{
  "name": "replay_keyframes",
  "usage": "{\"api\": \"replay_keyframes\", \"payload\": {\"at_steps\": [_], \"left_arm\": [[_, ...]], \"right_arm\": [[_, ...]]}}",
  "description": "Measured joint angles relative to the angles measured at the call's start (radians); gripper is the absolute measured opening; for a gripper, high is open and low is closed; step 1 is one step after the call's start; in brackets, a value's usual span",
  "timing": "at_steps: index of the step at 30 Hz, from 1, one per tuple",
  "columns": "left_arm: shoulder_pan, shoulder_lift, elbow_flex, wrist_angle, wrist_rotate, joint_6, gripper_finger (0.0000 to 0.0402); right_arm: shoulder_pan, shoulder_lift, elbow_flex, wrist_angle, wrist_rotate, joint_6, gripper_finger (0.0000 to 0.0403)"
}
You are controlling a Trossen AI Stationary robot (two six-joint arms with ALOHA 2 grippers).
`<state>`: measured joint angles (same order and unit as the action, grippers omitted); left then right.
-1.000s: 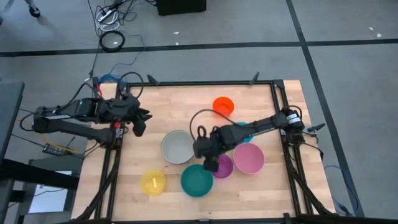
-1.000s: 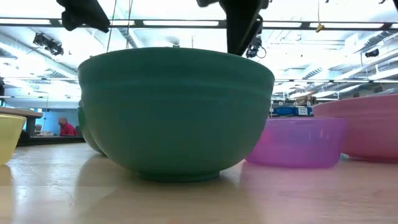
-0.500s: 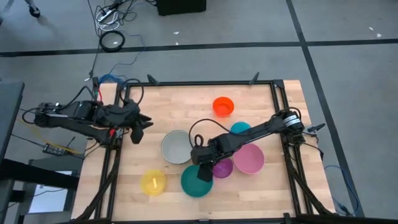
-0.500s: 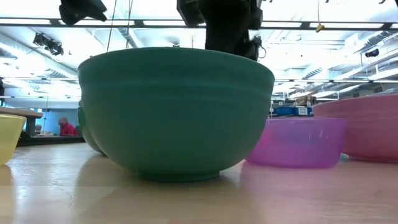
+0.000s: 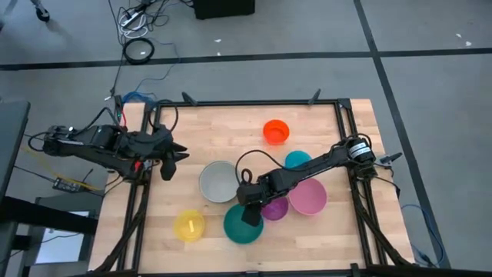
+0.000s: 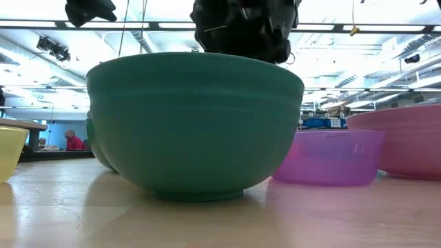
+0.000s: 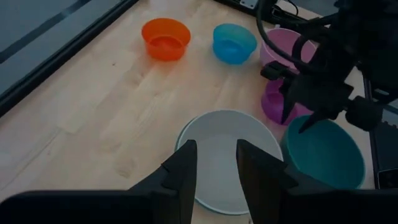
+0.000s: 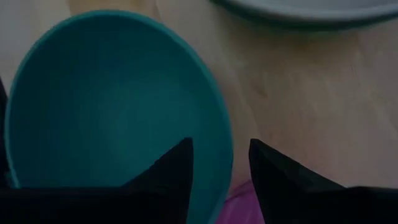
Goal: Nest bowls inside each other
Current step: Stack the dark green bowl on top of the gray bowl
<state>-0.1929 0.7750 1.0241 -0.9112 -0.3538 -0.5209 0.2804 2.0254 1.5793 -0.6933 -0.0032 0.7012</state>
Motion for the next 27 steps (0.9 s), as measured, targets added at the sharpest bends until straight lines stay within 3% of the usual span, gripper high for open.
{"api": "replay_keyframes", "payload": {"at_steps": [7, 13, 20, 23, 27], "left_arm": [[0.000, 0.000, 0.000, 0.000, -0.005, 0.019, 0.0122], [0.000, 0.000, 0.000, 0.001, -0.031, 0.019, 0.0122], [0.000, 0.000, 0.000, 0.003, -0.042, 0.019, 0.0122], [0.000, 0.000, 0.000, 0.003, -0.042, 0.016, 0.0122], [0.000, 0.000, 0.000, 0.025, -0.051, 0.021, 0.0122]], "right_arm": [[-0.008, 0.004, -0.041, 0.076, 0.036, -0.018, 0.0120], [-0.014, 0.004, -0.043, 0.098, 0.022, -0.094, 0.0014], [-0.026, -0.016, -0.043, 0.118, -0.069, -0.137, 0.0003], [-0.029, -0.072, -0.043, 0.132, -0.120, -0.146, 0.0002], [-0.025, -0.156, -0.043, 0.221, -0.110, -0.163, 0.0001]]}}
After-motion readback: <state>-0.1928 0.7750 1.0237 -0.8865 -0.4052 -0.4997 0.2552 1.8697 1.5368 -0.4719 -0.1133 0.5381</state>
